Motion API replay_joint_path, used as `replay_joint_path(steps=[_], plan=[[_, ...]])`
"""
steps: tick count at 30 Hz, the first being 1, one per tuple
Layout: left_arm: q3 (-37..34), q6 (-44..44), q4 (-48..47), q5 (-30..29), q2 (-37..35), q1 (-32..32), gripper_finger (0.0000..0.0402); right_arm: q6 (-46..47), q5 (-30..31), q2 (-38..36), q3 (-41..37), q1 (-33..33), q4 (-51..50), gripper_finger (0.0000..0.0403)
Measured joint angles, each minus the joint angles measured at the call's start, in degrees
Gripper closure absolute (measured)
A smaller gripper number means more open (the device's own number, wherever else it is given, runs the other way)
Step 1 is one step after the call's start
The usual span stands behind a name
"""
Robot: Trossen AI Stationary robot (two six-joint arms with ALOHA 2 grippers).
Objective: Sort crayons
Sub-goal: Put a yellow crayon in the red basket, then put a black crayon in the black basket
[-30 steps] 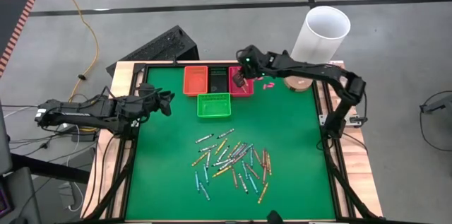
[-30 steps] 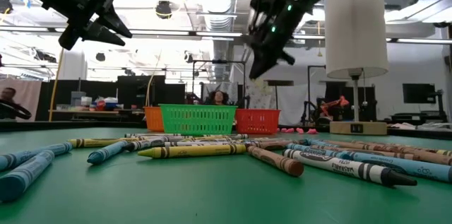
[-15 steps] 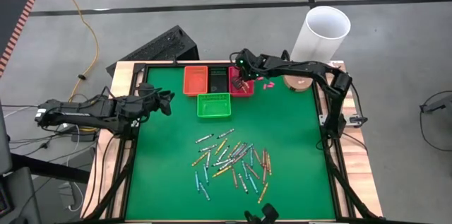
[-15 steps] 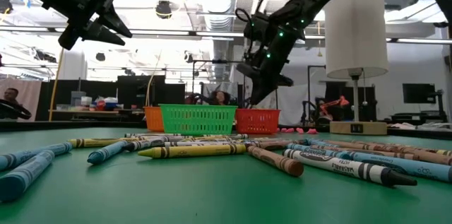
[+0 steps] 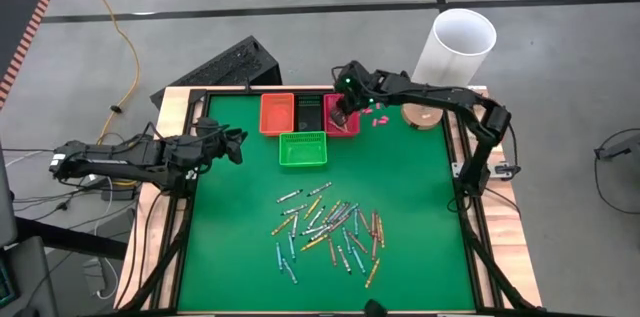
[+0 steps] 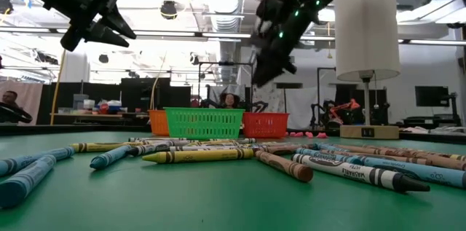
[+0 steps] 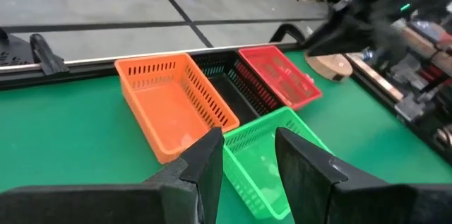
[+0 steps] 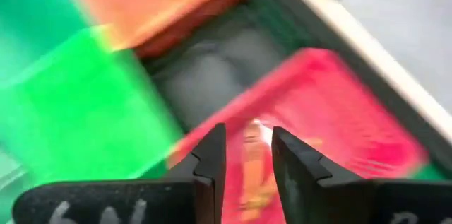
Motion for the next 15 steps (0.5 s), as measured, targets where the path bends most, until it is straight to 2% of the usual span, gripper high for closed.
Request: replay_joint_path(steps=[3,5,10,15], plan=[[0.0,1.5,0.0,2.0,0.0,0.0,0.0283,-7.4,-11.3,-1.2,0.1,3.3,-2.1,0.0292],[0.0,2.2,0.0,2.8,0.0,0.0,0.0283,-11.5,-15.0,-1.3,0.1,6.3,-3.5,0.0292],[0.0,2.4,0.0,2.8,0.0,0.0,0.0283,-19.9,-14.9,0.4,0.1,14.4,-4.3,0.0292],[0.0,2.4,0.1,2.8,0.0,0.0,0.0283,-27.3,-9.4,2.9,0.0,20.7,-3.4,0.0292]])
